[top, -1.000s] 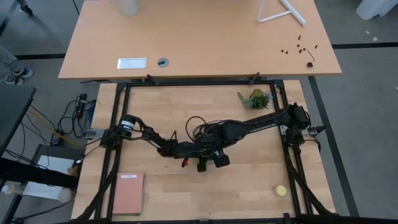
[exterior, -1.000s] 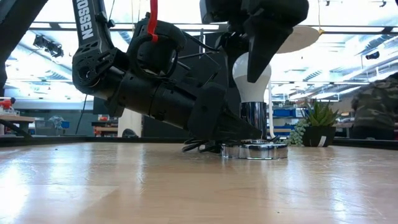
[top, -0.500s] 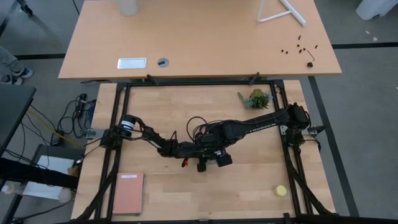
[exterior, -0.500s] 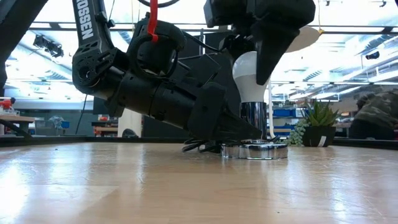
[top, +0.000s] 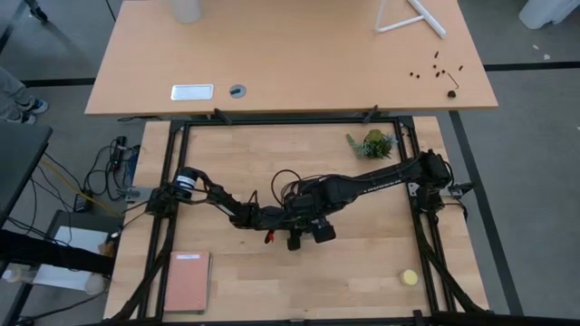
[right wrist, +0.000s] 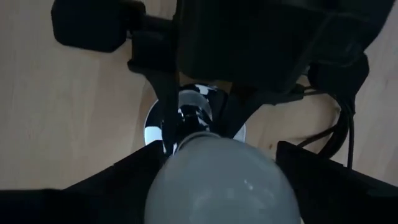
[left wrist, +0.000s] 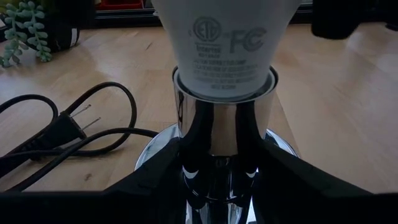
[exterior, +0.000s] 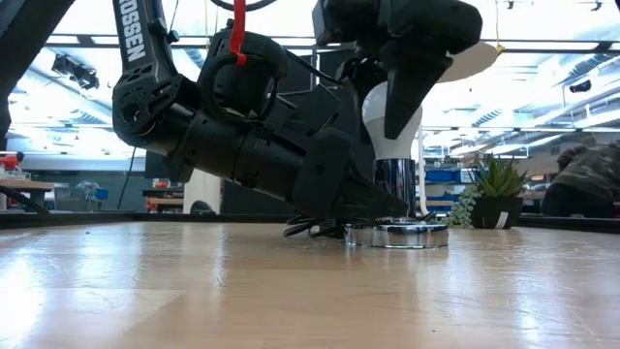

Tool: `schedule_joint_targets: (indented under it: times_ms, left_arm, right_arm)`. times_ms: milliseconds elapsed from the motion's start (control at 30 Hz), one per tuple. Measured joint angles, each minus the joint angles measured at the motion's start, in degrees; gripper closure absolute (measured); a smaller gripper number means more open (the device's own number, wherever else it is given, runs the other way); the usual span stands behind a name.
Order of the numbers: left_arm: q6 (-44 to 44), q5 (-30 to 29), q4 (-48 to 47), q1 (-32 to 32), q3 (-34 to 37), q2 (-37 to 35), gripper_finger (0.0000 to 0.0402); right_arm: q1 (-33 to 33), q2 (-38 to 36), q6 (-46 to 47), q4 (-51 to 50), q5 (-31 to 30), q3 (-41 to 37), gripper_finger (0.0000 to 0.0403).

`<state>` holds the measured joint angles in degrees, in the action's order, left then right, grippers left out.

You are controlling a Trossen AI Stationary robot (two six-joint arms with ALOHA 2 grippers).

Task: Screw lightbulb
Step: Insert the lightbulb into the lamp

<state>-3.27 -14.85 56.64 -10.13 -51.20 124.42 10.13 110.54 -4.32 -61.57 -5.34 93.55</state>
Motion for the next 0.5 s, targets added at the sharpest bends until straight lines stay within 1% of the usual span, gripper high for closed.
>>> schedule_joint_targets:
  times_ms: [133, 233, 300, 367, 500]
  left_arm:
    - [-0.04, 0.00, 0.00, 0.00, 0.00, -0.02, 0.0206]
    - [-0.13, -0.39, -0.02, 0.06, 0.00, -0.02, 0.0206]
    - [-0.13, -0.55, -0.02, 0.11, 0.00, -0.02, 0.0206]
    - [-0.13, -0.59, -0.02, 0.11, 0.00, -0.02, 0.0206]
    - [-0.77, -1.08, -0.01, 0.07, 0.00, -0.02, 0.0206]
  right_arm:
    - [-0.18, 0.00, 0.09, -0.17, -0.02, -0.01, 0.0125]
    - [-0.20, 0.00, 2.93, -0.29, -2.10, -0.01, 0.0140]
    - [-0.25, 0.00, 6.12, -0.40, -2.83, -0.01, 0.0139]
    - [-0.31, 0.00, 10.26, -0.43, -3.16, -0.01, 0.0129]
    - [-0.31, 0.02, 20.61, -0.36, -4.11, -0.01, 0.0112]
